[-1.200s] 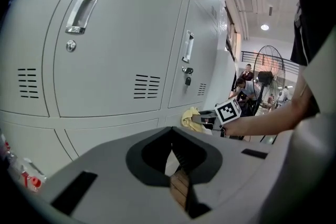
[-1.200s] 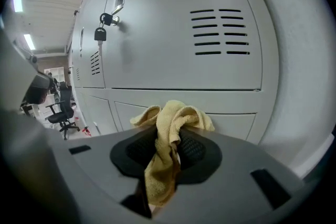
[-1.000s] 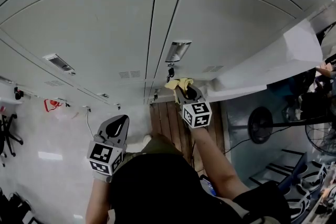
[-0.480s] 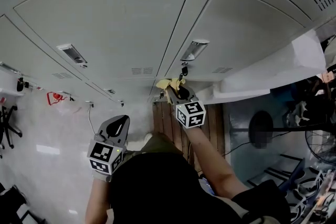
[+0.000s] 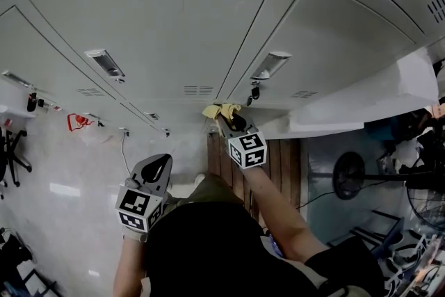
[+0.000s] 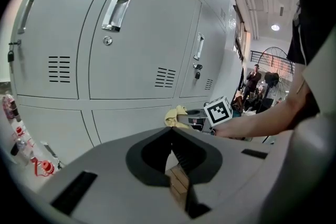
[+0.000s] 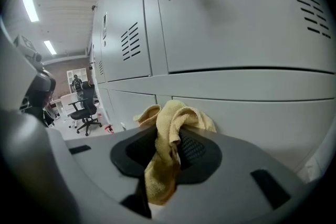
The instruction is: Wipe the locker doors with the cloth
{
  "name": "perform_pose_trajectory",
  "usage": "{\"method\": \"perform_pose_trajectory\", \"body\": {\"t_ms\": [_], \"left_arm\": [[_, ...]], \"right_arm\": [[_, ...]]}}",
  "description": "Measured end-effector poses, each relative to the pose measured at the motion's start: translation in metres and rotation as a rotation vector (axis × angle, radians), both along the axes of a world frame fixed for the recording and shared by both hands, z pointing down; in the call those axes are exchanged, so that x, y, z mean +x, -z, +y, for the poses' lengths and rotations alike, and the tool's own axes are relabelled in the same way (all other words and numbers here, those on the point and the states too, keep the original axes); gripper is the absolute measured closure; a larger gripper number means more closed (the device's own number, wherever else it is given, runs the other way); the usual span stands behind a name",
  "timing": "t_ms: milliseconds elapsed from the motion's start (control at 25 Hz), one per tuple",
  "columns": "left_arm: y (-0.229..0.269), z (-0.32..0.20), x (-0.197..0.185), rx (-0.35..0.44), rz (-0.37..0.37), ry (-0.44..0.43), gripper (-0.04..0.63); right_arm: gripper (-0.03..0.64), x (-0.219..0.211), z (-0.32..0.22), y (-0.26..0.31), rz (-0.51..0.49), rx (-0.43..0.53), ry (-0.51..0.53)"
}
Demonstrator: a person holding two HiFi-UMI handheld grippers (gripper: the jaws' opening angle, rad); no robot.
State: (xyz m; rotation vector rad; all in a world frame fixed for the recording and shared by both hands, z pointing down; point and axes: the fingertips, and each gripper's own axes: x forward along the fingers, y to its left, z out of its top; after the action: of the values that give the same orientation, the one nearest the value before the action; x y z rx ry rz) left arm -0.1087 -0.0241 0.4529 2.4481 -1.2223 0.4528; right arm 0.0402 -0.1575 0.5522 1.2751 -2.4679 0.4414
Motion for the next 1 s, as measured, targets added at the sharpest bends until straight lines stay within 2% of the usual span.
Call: {"method": "perform_pose_trajectory", "body": {"t_ms": [400, 1000], "left_arm": [[-0.007, -0.002, 0.014, -0.018, -0.016, -0.004, 0.588], [-0.013, -0.009, 0.051, -0.049, -0.026, -0.065, 0.588]], "right_arm": [[0.514, 0.008, 0.001, -0.022, 0.060, 0.007, 0.063], [0.512, 0.061, -0.002, -0.034, 0.078, -0.021, 0.026]]}}
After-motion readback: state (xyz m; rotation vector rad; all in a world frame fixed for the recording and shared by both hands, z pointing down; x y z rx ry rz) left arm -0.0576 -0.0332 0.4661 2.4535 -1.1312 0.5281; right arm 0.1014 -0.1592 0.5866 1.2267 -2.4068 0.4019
